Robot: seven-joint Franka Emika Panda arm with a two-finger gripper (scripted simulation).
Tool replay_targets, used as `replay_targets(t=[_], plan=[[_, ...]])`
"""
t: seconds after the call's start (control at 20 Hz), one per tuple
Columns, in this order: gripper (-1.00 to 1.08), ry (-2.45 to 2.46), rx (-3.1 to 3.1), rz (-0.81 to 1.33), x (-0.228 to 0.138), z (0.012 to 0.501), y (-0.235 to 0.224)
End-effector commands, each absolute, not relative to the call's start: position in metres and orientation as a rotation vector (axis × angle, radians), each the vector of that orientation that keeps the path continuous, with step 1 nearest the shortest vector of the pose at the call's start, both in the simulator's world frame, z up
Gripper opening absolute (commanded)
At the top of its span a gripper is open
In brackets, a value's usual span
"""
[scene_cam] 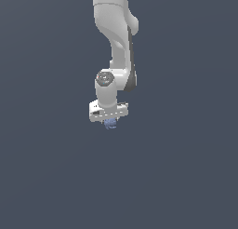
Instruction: Pick up the object and move it to a goal position.
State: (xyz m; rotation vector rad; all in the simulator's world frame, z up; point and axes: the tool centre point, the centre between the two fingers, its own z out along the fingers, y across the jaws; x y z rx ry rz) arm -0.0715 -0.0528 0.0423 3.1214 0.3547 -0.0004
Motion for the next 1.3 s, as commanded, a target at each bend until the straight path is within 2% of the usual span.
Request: replay_targets(t=[0.0, 0.55, 1.25], plan=[[-1.00, 0.354, 3.121, 0.000, -0.071, 0.044, -0.054], [-1.00, 0.354, 3.122, 0.000, -0.057, 0.093, -0.074], [-1.00, 0.355, 3.122, 0.001, -0.018, 0.220, -0.126]])
